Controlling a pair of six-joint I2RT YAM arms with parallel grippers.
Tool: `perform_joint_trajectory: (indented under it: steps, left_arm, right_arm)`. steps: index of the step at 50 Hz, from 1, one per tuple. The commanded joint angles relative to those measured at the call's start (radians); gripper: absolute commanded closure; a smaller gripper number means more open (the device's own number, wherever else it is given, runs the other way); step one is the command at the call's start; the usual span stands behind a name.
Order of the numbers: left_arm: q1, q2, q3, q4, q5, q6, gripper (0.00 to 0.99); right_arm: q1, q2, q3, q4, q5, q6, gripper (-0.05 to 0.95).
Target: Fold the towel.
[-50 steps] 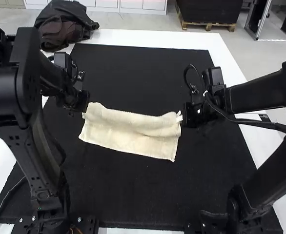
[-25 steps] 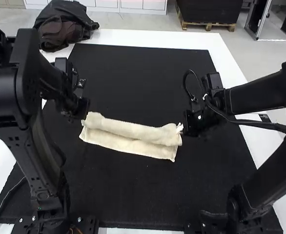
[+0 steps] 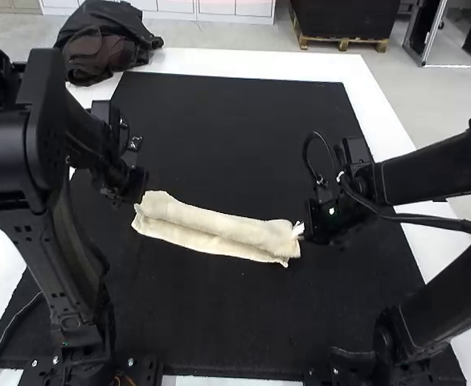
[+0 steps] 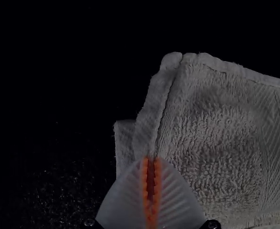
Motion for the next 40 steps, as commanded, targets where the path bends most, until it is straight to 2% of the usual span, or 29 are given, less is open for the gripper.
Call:
perform_joint_trajectory:
  steps: [1, 3, 5, 10, 11, 14, 15, 17, 19, 20, 25, 31, 34, 40]
  left_arm:
    - [0.018, -0.023, -0.035, 0.042, -0.049, 0.021, 0.972]
    - [0.018, -0.023, -0.05, 0.058, -0.063, 0.024, 0.97]
    - [0.018, -0.022, -0.063, 0.075, -0.078, 0.028, 0.962]
    - [0.018, -0.02, -0.093, 0.108, -0.086, 0.033, 0.902]
    - [0.018, -0.02, -0.098, 0.112, -0.086, 0.033, 0.859]
    - [0.018, -0.02, -0.109, 0.118, -0.093, 0.034, 0.631]
    - [0.018, -0.019, -0.112, 0.12, -0.095, 0.036, 0.492]
    - [0.018, -0.019, -0.113, 0.123, -0.095, 0.036, 0.298]
    - [0.018, -0.02, -0.115, 0.123, -0.095, 0.036, 0.054]
    - [0.018, -0.02, -0.115, 0.123, -0.095, 0.036, 0.013]
    - [0.018, -0.022, -0.113, 0.123, -0.095, 0.037, 0.015]
    - [0.018, -0.025, -0.11, 0.123, -0.093, 0.028, 0.016]
    - [0.018, -0.029, -0.107, 0.124, -0.093, 0.019, 0.021]
    - [0.018, -0.043, -0.106, 0.144, -0.083, -0.012, 0.023]
  right_arm:
    - [-0.013, -0.011, -0.024, 0.026, 0.019, -0.009, 0.86]
    - [-0.015, -0.011, -0.03, 0.042, 0.032, -0.009, 0.81]
    - [-0.018, -0.011, -0.038, 0.051, 0.05, -0.009, 0.72]
    - [-0.018, -0.011, -0.046, 0.071, 0.073, -0.009, 0.59]
    - [-0.018, -0.011, -0.046, 0.072, 0.078, -0.009, 0.58]
    - [-0.018, -0.009, -0.046, 0.077, 0.084, -0.009, 0.46]
    - [-0.018, -0.011, -0.046, 0.077, 0.088, -0.009, 0.43]
    - [-0.018, -0.009, -0.047, 0.085, 0.093, -0.009, 0.38]
    - [-0.018, -0.009, -0.047, 0.089, 0.096, -0.01, 0.27]
    - [-0.018, -0.009, -0.046, 0.089, 0.096, -0.01, 0.25]
    - [-0.018, -0.009, -0.04, 0.091, 0.09, -0.01, 0.08]
    - [-0.013, -0.011, -0.034, 0.085, 0.088, -0.01, 0.07]
    - [-0.012, -0.011, -0.035, 0.088, 0.088, -0.01, 0.0]
    - [-0.009, -0.006, -0.035, 0.094, 0.085, -0.01, 0.0]
